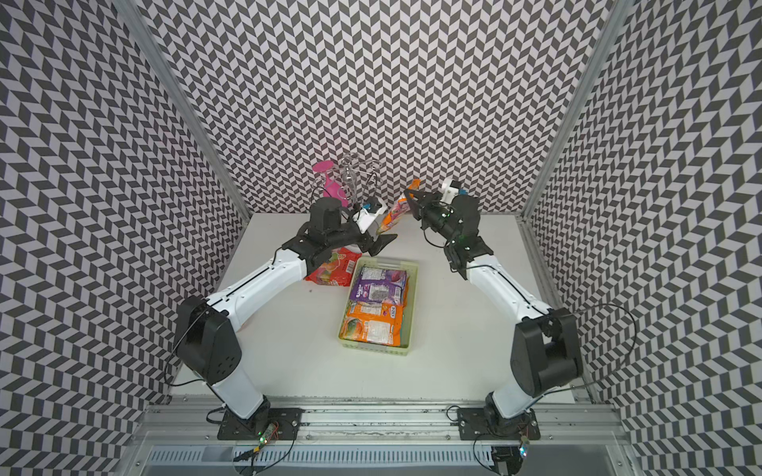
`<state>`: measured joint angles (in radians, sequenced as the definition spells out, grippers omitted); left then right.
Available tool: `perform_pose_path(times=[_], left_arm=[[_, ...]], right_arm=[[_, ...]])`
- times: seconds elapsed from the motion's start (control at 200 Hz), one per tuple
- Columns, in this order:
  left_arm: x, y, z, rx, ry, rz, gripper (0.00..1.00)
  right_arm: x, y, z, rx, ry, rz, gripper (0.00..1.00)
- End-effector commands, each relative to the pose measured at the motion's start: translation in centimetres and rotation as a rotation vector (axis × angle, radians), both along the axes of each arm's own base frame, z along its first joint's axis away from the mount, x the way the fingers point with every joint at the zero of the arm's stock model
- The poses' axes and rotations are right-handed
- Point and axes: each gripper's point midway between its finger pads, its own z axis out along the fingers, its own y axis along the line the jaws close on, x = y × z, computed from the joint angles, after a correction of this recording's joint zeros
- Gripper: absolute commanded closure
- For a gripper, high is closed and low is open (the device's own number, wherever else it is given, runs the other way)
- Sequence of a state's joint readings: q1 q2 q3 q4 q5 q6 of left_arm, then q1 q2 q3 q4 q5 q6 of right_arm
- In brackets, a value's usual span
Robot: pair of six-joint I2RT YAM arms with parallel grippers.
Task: Put the candies in the basket
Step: Pick up the candy at the center of the board.
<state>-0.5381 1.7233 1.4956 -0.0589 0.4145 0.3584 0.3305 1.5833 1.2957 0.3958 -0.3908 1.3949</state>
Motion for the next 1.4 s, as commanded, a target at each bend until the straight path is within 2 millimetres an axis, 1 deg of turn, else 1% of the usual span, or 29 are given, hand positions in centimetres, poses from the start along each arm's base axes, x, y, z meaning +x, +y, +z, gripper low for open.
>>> perform_pose_path(times=[0.0,0.1,0.205,0.335,0.401,0.496,0.541,0.721,0.851,0.921,1.011,1.106,1.267,1.302,1.397], left_arm=[[0.1,-0.8,2.1,-0.040,-0.032,-0.009,0.07],[0.5,-1.1,2.0,-0.040,-0.034,-0.010,0.10],[1.3,-1.4,2.2,-0.049,-0.029,0.002,0.12],[1.6,-1.8,2.4,-0.054,-0.026,-0.005,0.15],[1.8,-1.9,2.4,-0.056,-0.022,-0.005,0.19],[1.5,-1.9,2.2,-0.052,-0.017,-0.011,0.27],[1.3,-1.8,2.1,-0.046,-0.018,-0.012,0.35],[0.9,-1.2,2.6,-0.036,-0.029,0.005,0.74],[0.5,-0.7,2.8,-0.014,-0.046,0.009,0.92],[0.3,-0.3,2.8,0.000,-0.056,0.023,1.00],[-0.1,0.3,2.6,0.035,-0.071,0.028,1.00],[-0.9,1.1,1.7,0.099,-0.091,0.027,1.00],[-2.1,3.0,-0.4,0.226,-0.135,0.048,1.00],[-2.4,3.4,-0.8,0.251,-0.147,0.050,1.00],[-2.9,4.4,-2.7,0.312,-0.153,0.059,1.00]], right_arm=[[-1.9,-0.3,3.6,0.020,-0.110,-0.019,1.00],[-2.6,0.3,3.4,0.013,-0.105,0.000,1.00],[-3.2,0.4,3.2,0.022,-0.095,0.001,1.00],[-4.0,0.7,3.4,0.014,-0.102,0.007,1.00],[-4.2,0.8,3.5,0.015,-0.102,0.016,1.00],[-4.6,0.6,3.6,0.018,-0.102,0.004,1.00],[-4.8,0.7,3.6,0.014,-0.105,0.011,1.00],[-5.6,0.3,3.1,0.011,-0.101,0.010,1.00],[-6.2,0.3,2.5,-0.006,-0.101,0.026,1.00],[-6.7,0.1,2.3,-0.022,-0.107,0.039,0.93],[-7.4,-0.4,1.6,-0.034,-0.105,0.039,0.81],[-8.1,-1.6,0.4,-0.058,-0.096,0.032,0.73],[-9.5,-4.9,-2.2,-0.135,-0.081,-0.021,0.66],[-9.8,-5.7,-3.1,-0.162,-0.077,-0.035,0.64],[-10.3,-8.0,-5.4,-0.237,-0.049,-0.057,0.64]])
